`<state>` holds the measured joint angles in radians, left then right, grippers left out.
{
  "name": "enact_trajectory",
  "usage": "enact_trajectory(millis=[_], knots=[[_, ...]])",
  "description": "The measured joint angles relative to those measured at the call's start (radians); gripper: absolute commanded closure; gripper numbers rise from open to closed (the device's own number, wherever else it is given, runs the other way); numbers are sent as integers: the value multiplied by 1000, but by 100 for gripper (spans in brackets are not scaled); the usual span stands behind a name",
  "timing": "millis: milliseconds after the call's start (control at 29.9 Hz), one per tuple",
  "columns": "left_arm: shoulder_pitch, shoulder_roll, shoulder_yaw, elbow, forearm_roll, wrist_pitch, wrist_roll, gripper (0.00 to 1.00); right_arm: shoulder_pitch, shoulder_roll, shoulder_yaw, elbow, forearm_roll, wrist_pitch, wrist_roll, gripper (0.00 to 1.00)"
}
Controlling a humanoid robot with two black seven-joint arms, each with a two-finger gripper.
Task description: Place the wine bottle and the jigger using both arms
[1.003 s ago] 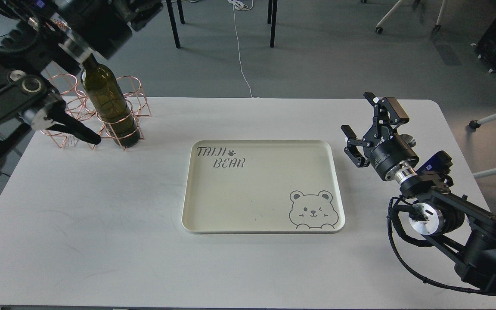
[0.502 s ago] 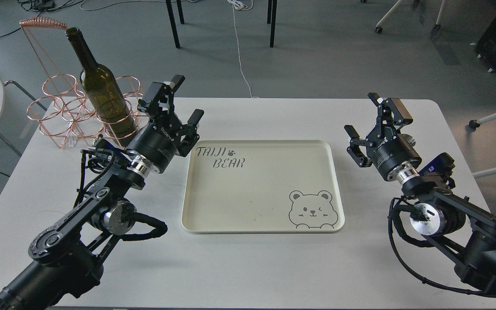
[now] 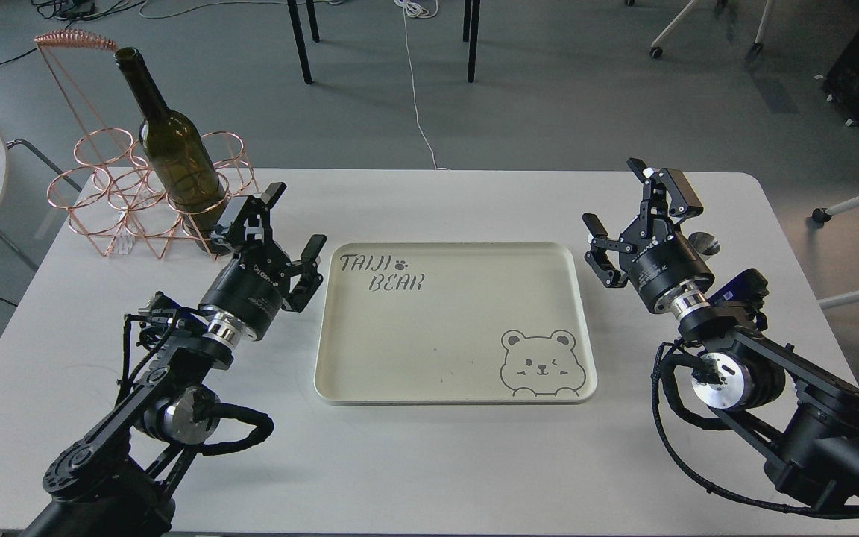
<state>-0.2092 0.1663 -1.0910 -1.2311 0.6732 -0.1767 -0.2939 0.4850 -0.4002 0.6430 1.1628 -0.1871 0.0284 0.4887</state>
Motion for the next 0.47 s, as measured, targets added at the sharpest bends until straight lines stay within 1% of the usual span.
enact_trajectory(millis=[167, 268, 468], knots=[[-7, 17, -33, -2, -8, 0, -4, 2, -1, -11, -1, 9, 0, 3, 0, 1], [-5, 23, -38, -2, -10, -11, 3, 2, 0, -13, 9, 10, 0, 4, 0, 1], [24, 11, -103, -4, -6, -118, 13, 2, -1, 2, 38, 10, 1, 4, 0, 1]])
